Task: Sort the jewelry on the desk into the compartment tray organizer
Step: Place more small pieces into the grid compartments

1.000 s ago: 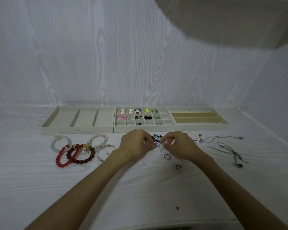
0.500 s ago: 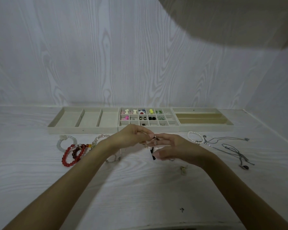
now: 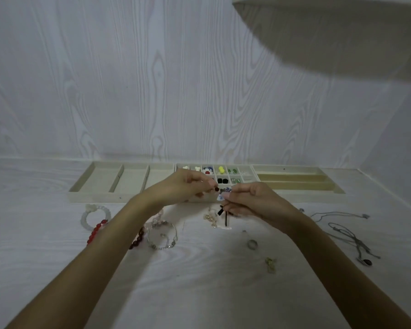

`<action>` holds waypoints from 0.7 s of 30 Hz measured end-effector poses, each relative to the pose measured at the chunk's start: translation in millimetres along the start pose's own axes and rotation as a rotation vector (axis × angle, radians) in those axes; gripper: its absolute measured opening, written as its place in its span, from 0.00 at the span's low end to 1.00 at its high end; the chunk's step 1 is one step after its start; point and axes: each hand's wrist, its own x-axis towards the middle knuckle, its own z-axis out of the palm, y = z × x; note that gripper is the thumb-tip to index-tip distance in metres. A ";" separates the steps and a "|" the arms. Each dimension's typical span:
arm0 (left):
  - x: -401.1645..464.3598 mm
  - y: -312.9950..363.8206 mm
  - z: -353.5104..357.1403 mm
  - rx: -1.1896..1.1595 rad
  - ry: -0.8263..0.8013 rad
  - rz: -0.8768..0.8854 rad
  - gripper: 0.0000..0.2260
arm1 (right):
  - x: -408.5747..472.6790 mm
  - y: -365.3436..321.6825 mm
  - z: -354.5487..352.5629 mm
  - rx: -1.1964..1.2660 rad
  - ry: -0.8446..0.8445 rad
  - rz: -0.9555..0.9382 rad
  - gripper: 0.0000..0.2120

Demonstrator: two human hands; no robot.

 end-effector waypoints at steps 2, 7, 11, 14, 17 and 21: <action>4.7 3.7 -6.3 -0.007 0.033 -0.001 0.11 | 10.4 -12.8 -0.2 -0.029 0.038 -0.035 0.11; 21.6 4.1 -34.3 -0.002 0.102 0.033 0.09 | 49.1 -42.9 5.2 -0.113 0.077 -0.085 0.10; 39.6 -2.9 -49.1 0.017 0.104 0.098 0.07 | 74.6 -52.1 9.6 -0.192 0.153 -0.138 0.09; 51.5 -4.6 -47.5 -0.027 0.094 0.104 0.10 | 83.0 -48.6 7.6 -0.274 0.199 -0.176 0.08; 64.3 -10.1 -40.3 -0.039 0.156 0.082 0.11 | 90.0 -44.0 0.5 -0.355 0.179 -0.163 0.06; 75.3 -10.2 -25.4 0.002 0.152 0.053 0.06 | 92.0 -43.8 -16.5 -0.433 0.186 -0.075 0.04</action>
